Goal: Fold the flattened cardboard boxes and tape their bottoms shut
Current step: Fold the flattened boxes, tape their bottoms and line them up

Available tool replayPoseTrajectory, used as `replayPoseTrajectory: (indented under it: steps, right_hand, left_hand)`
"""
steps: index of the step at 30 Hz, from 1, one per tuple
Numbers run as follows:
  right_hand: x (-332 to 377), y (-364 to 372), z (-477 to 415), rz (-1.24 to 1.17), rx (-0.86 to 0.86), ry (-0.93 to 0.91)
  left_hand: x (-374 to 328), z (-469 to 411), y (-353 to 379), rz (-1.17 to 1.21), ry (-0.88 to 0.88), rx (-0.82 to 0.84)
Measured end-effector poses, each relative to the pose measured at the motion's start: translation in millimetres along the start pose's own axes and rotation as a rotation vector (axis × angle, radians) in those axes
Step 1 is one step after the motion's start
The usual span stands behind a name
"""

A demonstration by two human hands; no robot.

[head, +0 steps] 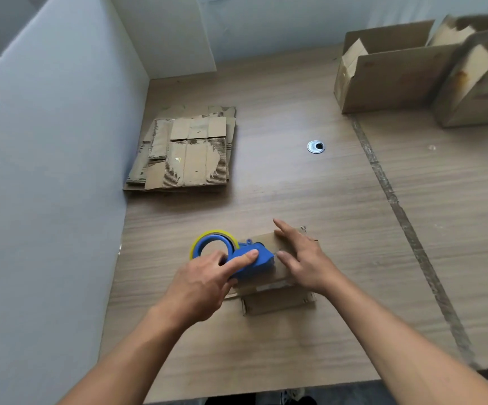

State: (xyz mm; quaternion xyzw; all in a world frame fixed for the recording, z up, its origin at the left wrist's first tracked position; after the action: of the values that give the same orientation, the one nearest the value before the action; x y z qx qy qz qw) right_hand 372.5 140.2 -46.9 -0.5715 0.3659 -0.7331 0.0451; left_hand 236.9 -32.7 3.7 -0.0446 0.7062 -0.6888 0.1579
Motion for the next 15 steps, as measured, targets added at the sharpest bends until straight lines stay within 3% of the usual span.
replayPoseTrajectory:
  steps: [5,15]
  right_hand:
    - [2.1,-9.0,3.9,-0.049,0.126,-0.037]
    - [-1.7,-7.5,4.7,-0.178,0.082,-0.102]
  left_hand:
    - [-4.2,-6.3,-3.1,-0.047,0.068,0.044]
    - [-10.4,-3.1,-3.5,-0.105,0.196,0.046]
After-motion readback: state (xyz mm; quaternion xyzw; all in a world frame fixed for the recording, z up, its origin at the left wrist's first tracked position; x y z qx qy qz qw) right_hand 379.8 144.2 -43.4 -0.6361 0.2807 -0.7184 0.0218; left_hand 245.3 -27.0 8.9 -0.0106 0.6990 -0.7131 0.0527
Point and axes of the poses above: each hand's wrist, its own z-axis away from the middle knuckle, its own y-axis out of the palm, x = y × z, the point moved 4 cm from there along -z, towards the middle knuckle, and after that the axes turned 5 degrees about -y, right-handed, at the moved point
